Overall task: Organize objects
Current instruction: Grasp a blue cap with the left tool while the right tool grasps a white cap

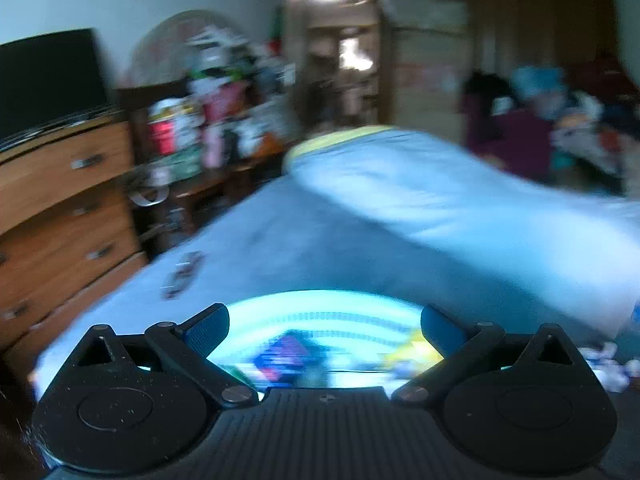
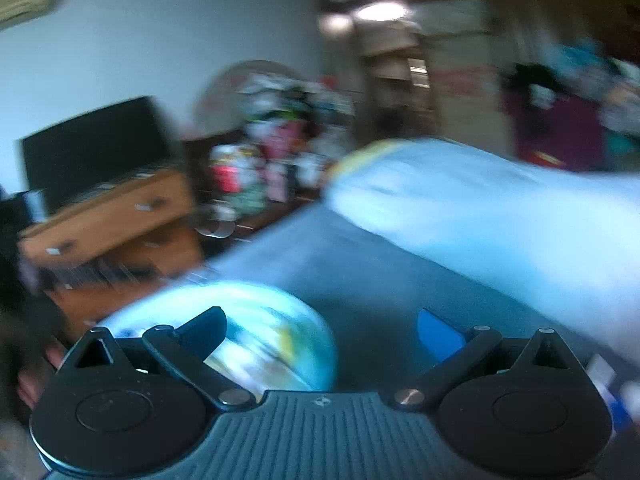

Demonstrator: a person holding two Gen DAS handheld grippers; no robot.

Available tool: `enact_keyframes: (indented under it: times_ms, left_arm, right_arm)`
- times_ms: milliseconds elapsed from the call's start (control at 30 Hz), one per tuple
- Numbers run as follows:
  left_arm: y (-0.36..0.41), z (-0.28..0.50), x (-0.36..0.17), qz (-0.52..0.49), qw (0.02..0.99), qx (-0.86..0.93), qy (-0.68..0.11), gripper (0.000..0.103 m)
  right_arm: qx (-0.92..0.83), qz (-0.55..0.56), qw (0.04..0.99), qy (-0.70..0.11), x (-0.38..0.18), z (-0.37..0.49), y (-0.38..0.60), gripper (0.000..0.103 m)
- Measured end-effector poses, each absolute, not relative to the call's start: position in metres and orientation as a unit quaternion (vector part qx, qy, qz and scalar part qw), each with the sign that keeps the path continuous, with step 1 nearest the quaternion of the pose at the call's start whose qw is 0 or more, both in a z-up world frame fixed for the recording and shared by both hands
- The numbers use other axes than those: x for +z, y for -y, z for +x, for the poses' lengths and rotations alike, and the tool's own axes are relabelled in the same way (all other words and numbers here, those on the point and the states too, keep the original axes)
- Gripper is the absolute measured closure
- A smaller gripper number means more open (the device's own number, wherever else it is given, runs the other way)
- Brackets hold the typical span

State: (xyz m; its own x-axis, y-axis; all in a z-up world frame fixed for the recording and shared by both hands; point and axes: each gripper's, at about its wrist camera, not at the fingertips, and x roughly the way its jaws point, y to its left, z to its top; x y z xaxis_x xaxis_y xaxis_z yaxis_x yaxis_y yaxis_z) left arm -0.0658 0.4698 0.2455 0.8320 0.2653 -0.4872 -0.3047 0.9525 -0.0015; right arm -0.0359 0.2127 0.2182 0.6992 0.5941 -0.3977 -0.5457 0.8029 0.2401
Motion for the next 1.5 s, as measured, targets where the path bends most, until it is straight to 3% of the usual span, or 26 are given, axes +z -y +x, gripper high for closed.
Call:
enact_keyframes:
  times_ms: [133,267,400,667,800,867,967,1167,1267,1433,1500]
  left_arm:
    - [-0.391,-0.064,0.235,-0.012,0.973,0.050,-0.225,0.000]
    - [-0.311,-0.047,0.203,0.006,0.970,-0.040,-0.238,0.000]
    - [-0.266,-0.020,0.156,0.008,0.954,-0.077,-0.291,0.001]
    - [-0.258,0.017,0.104,-0.002,0.940,-0.083,-0.331,0.001]
    - [-0.265,0.034,0.089,-0.012,0.939,-0.079,-0.335,0.003]
    - [-0.263,0.039,0.083,-0.014,0.939,-0.078,-0.334,0.003]
    - [-0.261,0.038,0.080,-0.013,0.942,-0.075,-0.328,0.003]
    - [-0.258,0.031,0.075,-0.010,0.939,-0.080,-0.335,0.002]
    - [-0.257,0.024,0.075,-0.007,0.939,-0.089,-0.332,0.002]
    - [-0.251,0.017,0.068,-0.004,0.936,-0.100,-0.337,0.003]
    - [-0.246,0.015,0.064,-0.003,0.934,-0.107,-0.341,0.005]
  right_arm:
    - [0.183,0.029,0.937,-0.296,0.134,-0.049,-0.116,0.002]
    - [0.109,0.037,0.934,-0.339,0.079,-0.054,-0.042,0.016]
    - [0.099,0.050,0.936,-0.334,0.064,-0.032,-0.003,0.035]
    - [0.007,0.100,0.945,-0.312,0.038,0.100,0.075,0.031]
    - [0.051,0.196,0.929,-0.311,0.014,0.141,0.088,0.027]
    - [0.085,0.202,0.927,-0.306,0.007,0.150,0.076,0.020]
    - [0.164,0.185,0.916,-0.317,0.002,0.162,0.042,0.019]
    - [0.311,0.122,0.878,-0.343,0.002,0.125,-0.027,0.019]
    - [0.353,0.094,0.860,-0.357,0.014,0.074,-0.032,0.027]
    - [0.242,0.084,0.918,-0.302,0.038,-0.003,0.006,0.026]
    - [0.212,0.063,0.926,-0.305,0.034,-0.012,0.015,0.032]
